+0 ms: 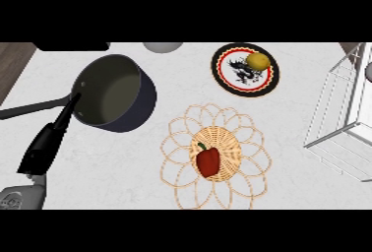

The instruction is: Pick the can from the placemat and place it in the tiered shelf

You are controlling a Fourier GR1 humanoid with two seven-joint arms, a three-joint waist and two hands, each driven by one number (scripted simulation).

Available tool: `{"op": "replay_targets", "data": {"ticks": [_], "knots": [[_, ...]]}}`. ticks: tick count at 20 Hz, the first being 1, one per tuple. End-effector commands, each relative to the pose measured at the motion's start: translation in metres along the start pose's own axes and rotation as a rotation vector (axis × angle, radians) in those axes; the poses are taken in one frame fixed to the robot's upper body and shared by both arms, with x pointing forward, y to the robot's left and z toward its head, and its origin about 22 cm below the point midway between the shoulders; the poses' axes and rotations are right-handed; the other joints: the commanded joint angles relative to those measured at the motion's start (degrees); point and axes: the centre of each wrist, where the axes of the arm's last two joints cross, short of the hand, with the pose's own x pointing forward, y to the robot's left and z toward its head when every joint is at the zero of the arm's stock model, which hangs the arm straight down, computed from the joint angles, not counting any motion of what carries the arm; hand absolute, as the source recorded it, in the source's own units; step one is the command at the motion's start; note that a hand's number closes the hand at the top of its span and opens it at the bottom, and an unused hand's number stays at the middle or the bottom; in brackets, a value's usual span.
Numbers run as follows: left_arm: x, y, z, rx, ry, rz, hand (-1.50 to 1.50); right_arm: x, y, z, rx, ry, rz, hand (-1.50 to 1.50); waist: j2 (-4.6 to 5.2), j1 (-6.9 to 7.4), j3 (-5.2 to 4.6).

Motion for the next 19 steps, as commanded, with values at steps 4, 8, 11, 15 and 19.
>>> {"op": "replay_targets", "data": {"ticks": [4, 8, 11, 15, 19], "knots": [[0.0, -0.013, 0.003, -0.01, 0.051, 0.025, 0.0, -0.029, -0.077, 0.01, -0.173, 0.169, -0.139, -1.5, -0.39, -2.02, -0.15], [-0.014, -0.002, 0.024, 0.002, 0.061, 0.002, 0.0, -0.049, -0.124, 0.025, -0.12, 0.266, -0.104, -1.5, -0.35, -1.61, -0.19], [-0.011, 0.012, 0.012, 0.01, 0.07, 0.017, 0.0, -0.073, -0.157, 0.044, -0.054, 0.216, -0.12, -1.5, -0.48, -2.99, -0.16], [-0.015, 0.017, 0.022, 0.031, 0.077, 0.007, 0.0, -0.106, -0.197, 0.06, -0.062, 0.197, -0.188, -1.5, -0.66, -3.42, -0.09], [-0.009, -0.019, 0.023, 0.001, 0.056, 0.03, 0.0, -0.12, -0.213, 0.085, -0.046, 0.172, -0.22, -1.5, -0.39, -2.1, -0.11]]}}
